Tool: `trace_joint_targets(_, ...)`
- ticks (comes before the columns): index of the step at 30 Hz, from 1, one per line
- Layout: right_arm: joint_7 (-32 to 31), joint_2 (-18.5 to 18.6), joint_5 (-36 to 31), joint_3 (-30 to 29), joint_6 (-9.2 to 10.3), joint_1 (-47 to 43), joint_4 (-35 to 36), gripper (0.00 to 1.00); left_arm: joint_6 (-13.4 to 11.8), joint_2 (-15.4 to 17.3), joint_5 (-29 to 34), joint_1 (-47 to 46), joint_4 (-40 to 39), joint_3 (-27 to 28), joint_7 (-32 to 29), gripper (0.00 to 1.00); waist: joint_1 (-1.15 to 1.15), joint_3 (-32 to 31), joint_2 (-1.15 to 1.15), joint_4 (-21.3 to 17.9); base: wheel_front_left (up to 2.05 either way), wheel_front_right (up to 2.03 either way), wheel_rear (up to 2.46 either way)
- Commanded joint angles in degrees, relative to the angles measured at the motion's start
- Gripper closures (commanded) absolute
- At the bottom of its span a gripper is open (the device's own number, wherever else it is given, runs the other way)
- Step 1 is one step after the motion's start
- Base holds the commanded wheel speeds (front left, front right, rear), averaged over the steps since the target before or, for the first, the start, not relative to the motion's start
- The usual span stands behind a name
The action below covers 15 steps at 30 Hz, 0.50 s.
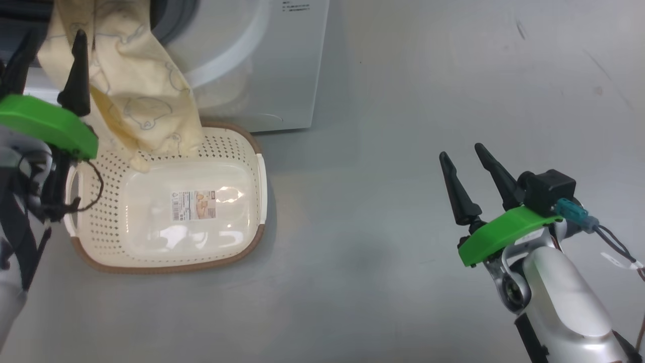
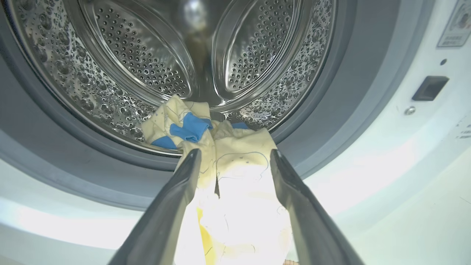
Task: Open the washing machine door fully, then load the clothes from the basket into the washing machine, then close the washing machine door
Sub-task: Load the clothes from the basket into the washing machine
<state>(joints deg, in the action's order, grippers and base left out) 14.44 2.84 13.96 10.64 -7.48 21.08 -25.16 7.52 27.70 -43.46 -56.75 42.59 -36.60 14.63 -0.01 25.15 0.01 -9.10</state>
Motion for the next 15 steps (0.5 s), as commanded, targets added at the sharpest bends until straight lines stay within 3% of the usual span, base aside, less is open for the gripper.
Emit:
trace_joint_targets(1, 0.6, 0.0, -0.6, 0.5, -0.01, -0.9, 1.2, 0.0, -0.1, 2.7, -0.1, 0.2, -2.2, 3.3, 0.4, 0.0, 0.01, -1.0, -0.01, 1.1, 0.0, 0.0, 0.0)
trace_joint_targets(8, 0.6, 0.0, -2.3, -1.4, -0.01, -2.7, 1.3, 0.0, -4.3, 2.7, 5.7, 14.1, -16.6, 10.6, 0.4, 0.0, 0.01, -2.1, -0.01, 3.0, 0.0, 0.0, 0.0)
trace_joint_targets(15, 0.6, 0.0, -3.5, -2.4, -0.01, -3.5, 1.4, 0.0, -7.0, -0.6, 12.7, 24.7, -28.5, 17.6, 0.4, 0.0, 0.01, -1.9, -0.01, 4.2, 0.0, 0.0, 0.0)
